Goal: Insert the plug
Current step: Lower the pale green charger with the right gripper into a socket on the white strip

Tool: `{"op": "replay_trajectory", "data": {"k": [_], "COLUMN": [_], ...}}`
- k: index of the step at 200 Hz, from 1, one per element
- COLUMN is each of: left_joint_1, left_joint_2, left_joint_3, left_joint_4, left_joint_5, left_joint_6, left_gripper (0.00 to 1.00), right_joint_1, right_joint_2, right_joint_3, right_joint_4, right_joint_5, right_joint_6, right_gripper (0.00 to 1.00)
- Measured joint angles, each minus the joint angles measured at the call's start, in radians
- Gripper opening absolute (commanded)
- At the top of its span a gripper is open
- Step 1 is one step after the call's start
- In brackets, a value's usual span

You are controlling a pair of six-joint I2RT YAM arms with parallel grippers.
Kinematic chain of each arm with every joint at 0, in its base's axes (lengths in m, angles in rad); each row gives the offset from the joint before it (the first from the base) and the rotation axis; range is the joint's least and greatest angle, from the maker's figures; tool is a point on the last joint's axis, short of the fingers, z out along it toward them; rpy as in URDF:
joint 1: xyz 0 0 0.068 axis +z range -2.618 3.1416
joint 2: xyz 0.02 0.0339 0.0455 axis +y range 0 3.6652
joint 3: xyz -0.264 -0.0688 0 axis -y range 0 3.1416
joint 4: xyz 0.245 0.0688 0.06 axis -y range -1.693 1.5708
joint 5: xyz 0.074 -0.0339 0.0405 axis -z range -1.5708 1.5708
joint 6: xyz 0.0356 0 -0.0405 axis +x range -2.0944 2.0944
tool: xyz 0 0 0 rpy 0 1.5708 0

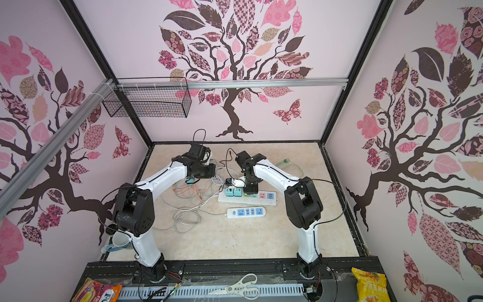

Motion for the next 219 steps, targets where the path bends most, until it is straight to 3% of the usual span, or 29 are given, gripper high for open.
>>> {"op": "replay_trajectory", "data": {"k": [176,219], "left_joint_1": [0.012,0.014], "left_joint_2": [0.000,0.000], "left_joint_3": [-0.008,-0.008], "left_joint_4": [0.006,0.006], "left_joint_5": [0.014,0.021], "left_joint_6": [0.000,0.000], "left_gripper": [0.00,0.00], "right_joint_1": [0.078,0.077], "right_joint_2": [0.093,0.095], "right_joint_3": [0.038,0.037], "right_joint_4": [0.001,0.003], "right_joint_5": [0.120,0.117], "right_joint_6": [0.087,0.087], "right_gripper": [0.01,0.10]}}
